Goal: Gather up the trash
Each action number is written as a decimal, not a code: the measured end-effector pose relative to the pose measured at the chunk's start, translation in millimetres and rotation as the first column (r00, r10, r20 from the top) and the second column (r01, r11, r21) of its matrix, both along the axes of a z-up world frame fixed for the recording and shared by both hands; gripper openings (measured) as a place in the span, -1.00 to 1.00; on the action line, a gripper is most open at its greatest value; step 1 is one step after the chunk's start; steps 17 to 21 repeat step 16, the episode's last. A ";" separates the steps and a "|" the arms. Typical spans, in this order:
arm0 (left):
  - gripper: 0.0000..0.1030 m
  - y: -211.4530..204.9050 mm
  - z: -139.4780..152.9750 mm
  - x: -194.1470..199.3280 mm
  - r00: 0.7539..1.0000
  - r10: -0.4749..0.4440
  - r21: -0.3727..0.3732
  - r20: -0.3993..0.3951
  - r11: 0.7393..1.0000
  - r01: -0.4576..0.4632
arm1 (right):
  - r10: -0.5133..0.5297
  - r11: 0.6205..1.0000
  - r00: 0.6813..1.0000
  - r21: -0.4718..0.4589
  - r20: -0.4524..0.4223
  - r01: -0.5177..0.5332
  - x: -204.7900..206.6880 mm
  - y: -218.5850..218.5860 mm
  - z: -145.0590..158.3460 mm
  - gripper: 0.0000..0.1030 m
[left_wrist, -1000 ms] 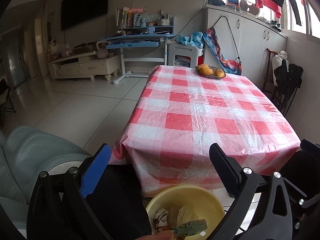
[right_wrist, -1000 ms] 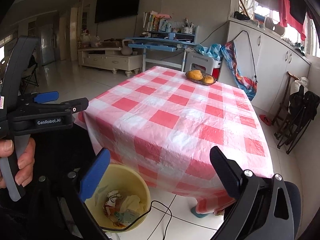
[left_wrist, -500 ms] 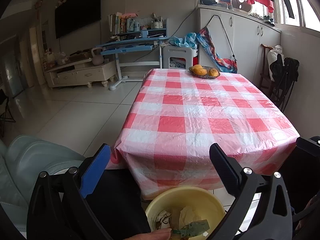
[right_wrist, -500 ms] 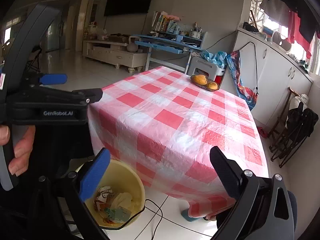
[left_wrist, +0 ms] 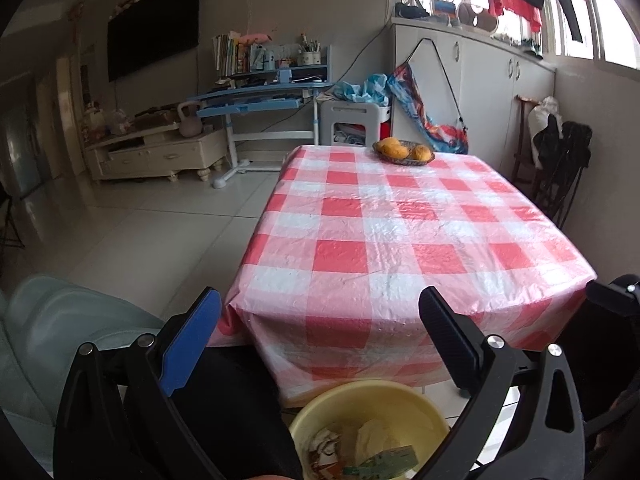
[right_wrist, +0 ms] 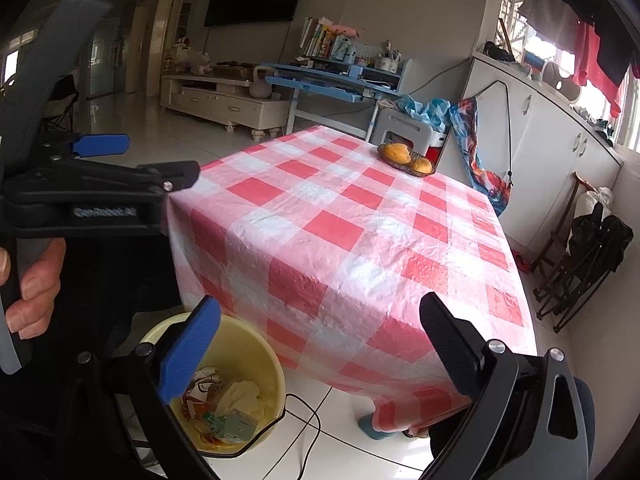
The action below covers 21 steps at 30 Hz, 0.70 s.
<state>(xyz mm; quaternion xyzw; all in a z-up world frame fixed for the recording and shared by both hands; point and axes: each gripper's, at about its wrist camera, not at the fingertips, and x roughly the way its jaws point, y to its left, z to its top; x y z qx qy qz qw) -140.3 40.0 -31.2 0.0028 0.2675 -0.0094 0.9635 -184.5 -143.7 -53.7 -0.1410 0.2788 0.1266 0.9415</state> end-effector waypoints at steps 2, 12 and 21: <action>0.86 4.3 -0.7 0.5 1.000 0.006 -0.011 -0.001 1.000 -0.006 | -0.014 1.000 1.000 0.006 -0.008 0.014 2.4 -2.0 -1.1 0.85; 0.86 3.1 -13.3 15.0 0.997 0.015 -0.006 -0.072 1.000 -0.015 | -0.037 0.999 0.999 -0.010 -0.007 0.037 5.5 1.2 -3.2 0.85; 0.86 2.4 -15.9 17.4 0.996 0.012 -0.009 -0.091 1.000 -0.013 | -0.036 0.999 0.999 -0.019 -0.003 0.036 4.2 1.4 -3.1 0.85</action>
